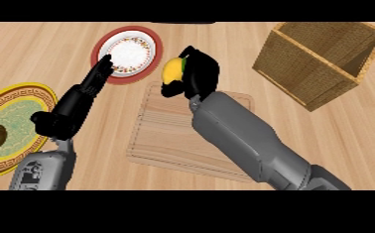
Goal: Pick the lemon from the cutting board and place it in the basket
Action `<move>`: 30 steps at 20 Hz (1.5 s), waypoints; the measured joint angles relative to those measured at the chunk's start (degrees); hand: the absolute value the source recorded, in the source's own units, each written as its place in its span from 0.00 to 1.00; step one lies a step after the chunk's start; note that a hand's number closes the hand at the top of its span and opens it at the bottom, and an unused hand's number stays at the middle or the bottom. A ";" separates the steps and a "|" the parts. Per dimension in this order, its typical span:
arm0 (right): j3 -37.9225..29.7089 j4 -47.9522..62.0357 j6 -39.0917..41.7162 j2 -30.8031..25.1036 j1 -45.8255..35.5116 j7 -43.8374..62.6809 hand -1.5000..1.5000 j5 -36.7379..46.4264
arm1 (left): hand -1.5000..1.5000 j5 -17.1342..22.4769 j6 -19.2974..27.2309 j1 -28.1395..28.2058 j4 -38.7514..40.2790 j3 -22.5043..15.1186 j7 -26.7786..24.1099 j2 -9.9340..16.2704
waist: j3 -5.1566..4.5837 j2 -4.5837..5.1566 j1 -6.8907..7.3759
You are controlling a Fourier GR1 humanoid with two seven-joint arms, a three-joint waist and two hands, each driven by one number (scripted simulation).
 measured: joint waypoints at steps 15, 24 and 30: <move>-7.40 -9.16 -1.66 -0.30 -11.51 12.21 1.00 19.43 | 0.50 0.60 -0.24 2.88 -0.75 1.89 -0.91 1.16 | -0.05 -0.88 -2.68; -17.49 -6.59 1.60 -3.96 -13.98 12.98 1.00 26.22 | 0.50 0.80 -0.53 2.65 -2.59 1.69 0.48 1.21 | -0.03 -0.40 -2.13; -24.80 -2.81 0.70 -8.23 -15.12 10.30 1.00 28.84 | 0.50 0.83 -0.54 3.22 -3.07 1.57 0.15 0.87 | -0.04 -0.15 -1.74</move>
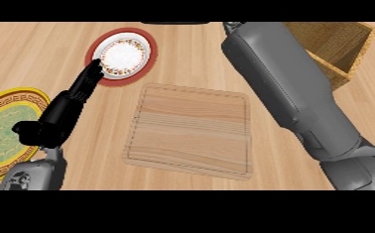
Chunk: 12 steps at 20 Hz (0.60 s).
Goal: Pick the lemon from the cutting board and place it in the basket
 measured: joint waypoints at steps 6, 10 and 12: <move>-6.60 3.36 -2.71 -4.30 0.27 -2.95 1.00 2.73 | 0.50 -0.09 -0.29 -0.38 0.75 0.08 -0.42 0.14 | 0.01 0.14 0.02; -10.57 3.98 -3.59 -7.07 1.84 -4.74 1.00 2.13 | 0.50 -0.04 -0.33 -0.41 0.25 -0.12 -0.05 -0.11 | 0.03 0.11 -0.02; -11.98 3.20 -3.41 -7.69 3.07 -5.08 1.00 1.85 | 0.50 -0.20 -0.19 -0.11 0.09 0.09 -0.17 -0.01 | 0.04 0.07 -0.09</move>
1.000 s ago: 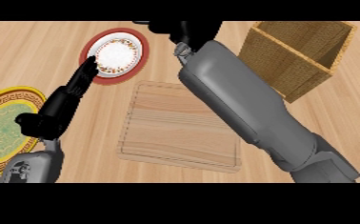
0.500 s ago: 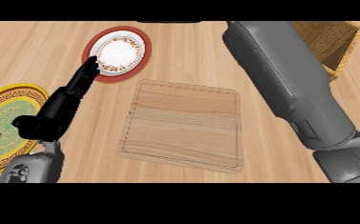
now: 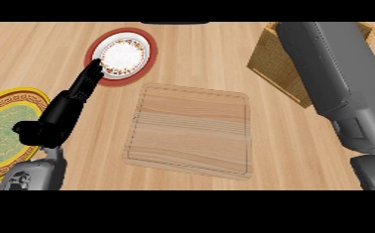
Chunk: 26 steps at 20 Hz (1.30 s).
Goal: Pick the lemon from the cutting board and place it in the basket
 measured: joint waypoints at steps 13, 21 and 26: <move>-6.71 -0.13 -4.14 -4.85 12.67 -11.68 1.00 -6.37 | 0.50 0.25 -0.70 -0.76 0.33 0.46 0.25 0.14 | 0.02 0.15 0.23; -10.60 3.17 -11.48 -6.01 15.04 -18.23 0.00 -5.92 | 0.50 -0.77 0.32 -1.86 0.18 -0.35 1.52 -0.91 | 0.03 0.26 0.54; -13.36 6.27 -14.01 -7.22 14.14 -23.24 0.00 -8.68 | 0.50 -1.36 0.36 -1.48 2.06 -0.36 -1.14 -1.17 | 0.03 0.31 0.63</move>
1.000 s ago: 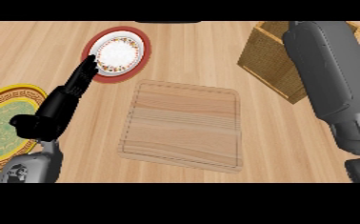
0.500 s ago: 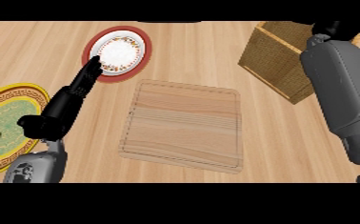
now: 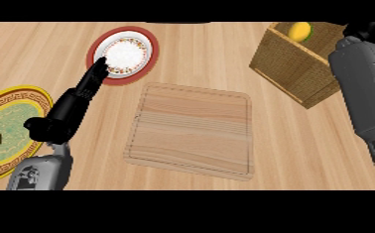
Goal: Pick the lemon from the cutting board and place it in the basket
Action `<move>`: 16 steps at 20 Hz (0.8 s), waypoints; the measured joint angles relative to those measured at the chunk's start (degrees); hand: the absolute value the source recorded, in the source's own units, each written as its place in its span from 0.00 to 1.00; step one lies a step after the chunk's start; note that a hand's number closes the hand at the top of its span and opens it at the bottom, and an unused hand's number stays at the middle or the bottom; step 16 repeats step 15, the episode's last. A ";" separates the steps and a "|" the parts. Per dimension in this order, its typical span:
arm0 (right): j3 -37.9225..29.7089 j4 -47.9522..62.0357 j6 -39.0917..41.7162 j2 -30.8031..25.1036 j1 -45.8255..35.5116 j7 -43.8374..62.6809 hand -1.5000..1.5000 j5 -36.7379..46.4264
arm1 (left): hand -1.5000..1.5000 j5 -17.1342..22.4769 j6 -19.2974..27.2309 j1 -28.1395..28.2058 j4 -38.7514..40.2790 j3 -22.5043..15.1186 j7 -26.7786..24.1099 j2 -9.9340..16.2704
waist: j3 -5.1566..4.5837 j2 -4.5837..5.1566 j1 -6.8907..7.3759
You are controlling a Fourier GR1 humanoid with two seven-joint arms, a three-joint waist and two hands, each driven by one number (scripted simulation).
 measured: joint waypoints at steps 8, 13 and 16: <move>-2.03 -1.92 -1.34 -0.41 0.10 -8.96 0.00 -6.55 | 0.50 0.50 -0.40 -0.91 -0.19 0.64 1.30 0.35 | -0.01 -0.08 -0.13; -5.20 -6.79 -1.70 -1.09 1.34 -11.08 0.00 -12.11 | 0.50 0.79 -0.70 0.02 -0.31 0.98 0.92 0.47 | -0.02 -0.26 -0.55; -6.42 -10.17 -1.28 -1.02 2.60 -10.28 0.00 -14.29 | 0.50 0.91 -0.81 0.57 -1.05 1.22 1.19 0.74 | -0.02 -0.40 -0.80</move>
